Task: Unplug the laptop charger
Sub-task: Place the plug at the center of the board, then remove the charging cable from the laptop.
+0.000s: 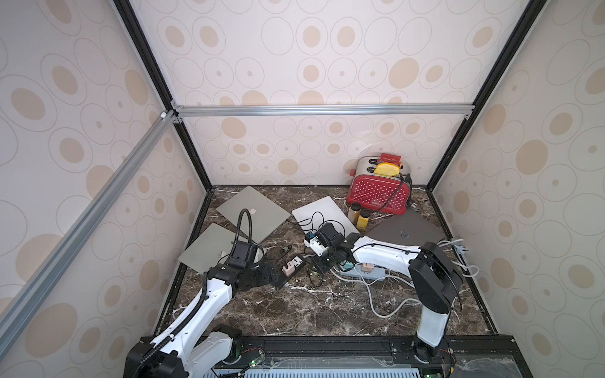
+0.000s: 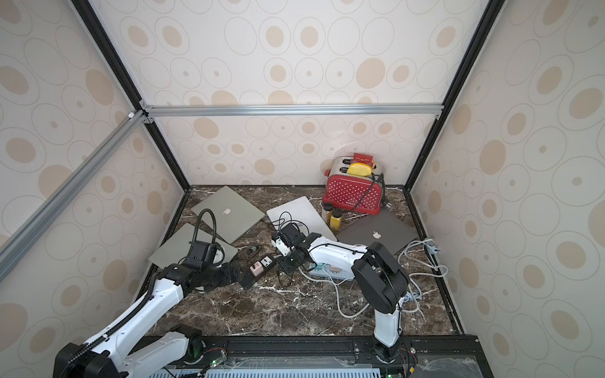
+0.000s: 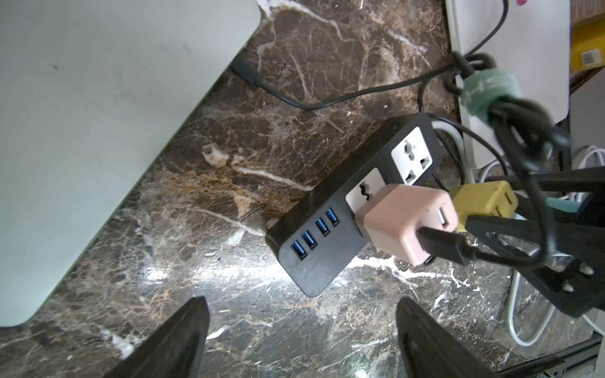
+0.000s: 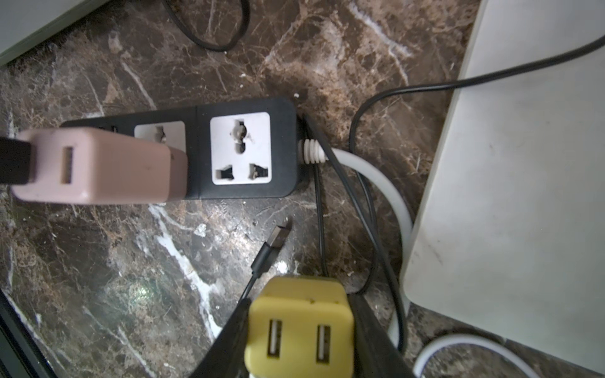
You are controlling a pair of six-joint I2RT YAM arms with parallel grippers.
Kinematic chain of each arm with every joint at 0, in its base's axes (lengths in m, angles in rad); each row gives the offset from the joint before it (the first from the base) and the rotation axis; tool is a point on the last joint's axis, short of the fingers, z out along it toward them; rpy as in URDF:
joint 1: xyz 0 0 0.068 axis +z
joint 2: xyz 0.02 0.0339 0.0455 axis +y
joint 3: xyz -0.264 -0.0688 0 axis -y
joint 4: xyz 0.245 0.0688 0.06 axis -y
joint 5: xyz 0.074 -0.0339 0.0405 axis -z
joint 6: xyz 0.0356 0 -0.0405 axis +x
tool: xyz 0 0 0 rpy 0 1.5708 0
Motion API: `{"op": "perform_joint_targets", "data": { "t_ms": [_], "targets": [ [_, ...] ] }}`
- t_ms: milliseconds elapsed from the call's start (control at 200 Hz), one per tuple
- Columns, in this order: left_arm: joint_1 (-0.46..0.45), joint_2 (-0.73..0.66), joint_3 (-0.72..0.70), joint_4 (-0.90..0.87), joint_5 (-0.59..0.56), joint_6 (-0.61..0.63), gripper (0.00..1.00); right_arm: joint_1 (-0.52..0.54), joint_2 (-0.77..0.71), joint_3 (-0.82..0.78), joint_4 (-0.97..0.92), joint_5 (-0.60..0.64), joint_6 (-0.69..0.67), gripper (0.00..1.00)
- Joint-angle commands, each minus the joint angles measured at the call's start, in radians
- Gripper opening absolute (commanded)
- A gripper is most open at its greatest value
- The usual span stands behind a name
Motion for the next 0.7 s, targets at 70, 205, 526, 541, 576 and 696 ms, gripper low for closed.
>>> {"op": "perform_joint_targets", "data": {
  "t_ms": [70,205,526,541,576,696],
  "targets": [
    [-0.003,-0.067,0.047,-0.074,-0.102,-0.016,0.92,-0.004,0.017,-0.027,-0.022,0.02,-0.007,0.56],
    [-0.003,-0.067,0.111,-0.126,-0.146,0.024,0.94,-0.003,0.012,0.002,-0.047,0.027,-0.028,0.66],
    [0.013,0.049,0.338,-0.149,-0.202,0.146,0.97,-0.065,-0.067,0.153,-0.083,0.002,-0.081,0.72],
    [0.018,0.066,0.348,-0.14,-0.195,0.151,0.97,-0.075,-0.066,0.168,-0.085,-0.006,-0.089,0.73],
    [0.037,0.105,0.375,-0.117,-0.169,0.158,0.97,-0.106,-0.056,0.208,-0.095,-0.034,-0.108,0.73],
    [0.107,0.272,0.479,-0.036,-0.059,0.176,0.99,-0.192,0.064,0.429,-0.177,-0.053,-0.221,0.73]
  ]
}}
